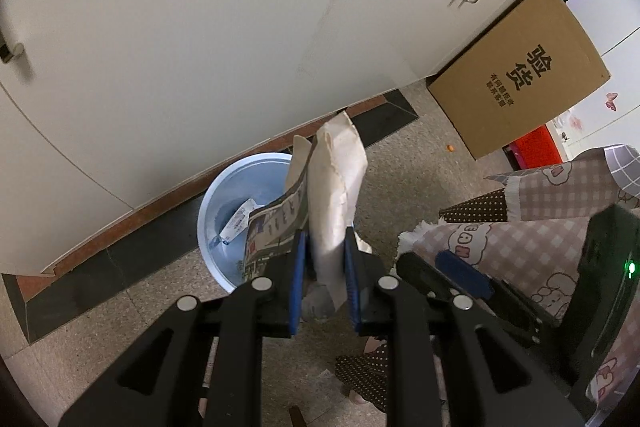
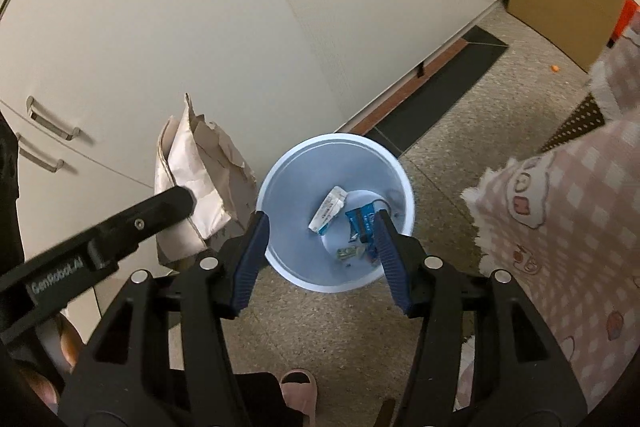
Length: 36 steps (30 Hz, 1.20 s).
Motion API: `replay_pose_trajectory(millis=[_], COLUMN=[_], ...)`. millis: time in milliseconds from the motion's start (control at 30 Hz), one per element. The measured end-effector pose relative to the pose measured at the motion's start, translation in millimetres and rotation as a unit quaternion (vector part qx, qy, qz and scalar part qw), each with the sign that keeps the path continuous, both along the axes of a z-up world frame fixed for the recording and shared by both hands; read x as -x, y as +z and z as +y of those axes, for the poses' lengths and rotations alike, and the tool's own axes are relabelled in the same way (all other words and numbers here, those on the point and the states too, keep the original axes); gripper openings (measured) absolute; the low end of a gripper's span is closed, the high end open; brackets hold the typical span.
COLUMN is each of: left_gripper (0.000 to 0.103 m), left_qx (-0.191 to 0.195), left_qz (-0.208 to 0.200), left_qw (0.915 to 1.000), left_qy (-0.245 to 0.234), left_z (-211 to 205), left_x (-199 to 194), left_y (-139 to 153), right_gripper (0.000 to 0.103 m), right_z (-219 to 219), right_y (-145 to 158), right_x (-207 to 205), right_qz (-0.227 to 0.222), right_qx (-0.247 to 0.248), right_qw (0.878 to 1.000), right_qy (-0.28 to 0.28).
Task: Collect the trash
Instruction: 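Open the left gripper to drop the newspaper into the wastebasket, then move both open grippers back over the trash on the table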
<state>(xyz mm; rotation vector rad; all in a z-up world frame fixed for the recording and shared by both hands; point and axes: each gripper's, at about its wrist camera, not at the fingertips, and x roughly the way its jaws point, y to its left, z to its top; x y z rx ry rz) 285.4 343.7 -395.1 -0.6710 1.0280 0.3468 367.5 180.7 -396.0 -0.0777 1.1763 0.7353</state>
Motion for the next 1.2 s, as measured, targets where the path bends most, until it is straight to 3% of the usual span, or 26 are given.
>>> replay_pose_trajectory(millis=[267, 367, 400, 467, 833, 1000, 1200], left_gripper=[0.020, 0.028, 0.038, 0.047, 0.049, 0.055, 0.056], left_qx=[-0.008, -0.012, -0.014, -0.013, -0.023, -0.035, -0.031], left_qz=[-0.020, -0.038, -0.040, -0.044, -0.050, -0.062, -0.088], left_qw=[0.9997, 0.9992, 0.9991, 0.9989, 0.9984, 0.9970, 0.9934], left_qy=[-0.012, -0.001, 0.005, 0.013, 0.015, 0.029, 0.067], left_z=[-8, -9, -10, -9, -24, -27, -26], left_x=[-17, -17, -16, -12, 22, 52, 91], left_y=[20, 31, 33, 38, 70, 99, 147], right_gripper=[0.056, 0.056, 0.056, 0.056, 0.056, 0.056, 0.057], right_z=[-21, -28, -30, -34, -40, -41, -47], right_y=[14, 24, 27, 32, 65, 96, 152], right_x=[-1, -1, 0, 1, 22, 43, 80], right_qz=[-0.022, -0.034, -0.035, -0.036, -0.051, -0.070, -0.131], right_qx=[-0.010, -0.016, -0.019, -0.024, -0.042, -0.058, -0.078], right_qw=[0.999, 0.998, 0.998, 0.998, 0.997, 0.995, 0.988], right_qy=[-0.033, -0.047, -0.050, -0.053, -0.045, -0.032, -0.013])
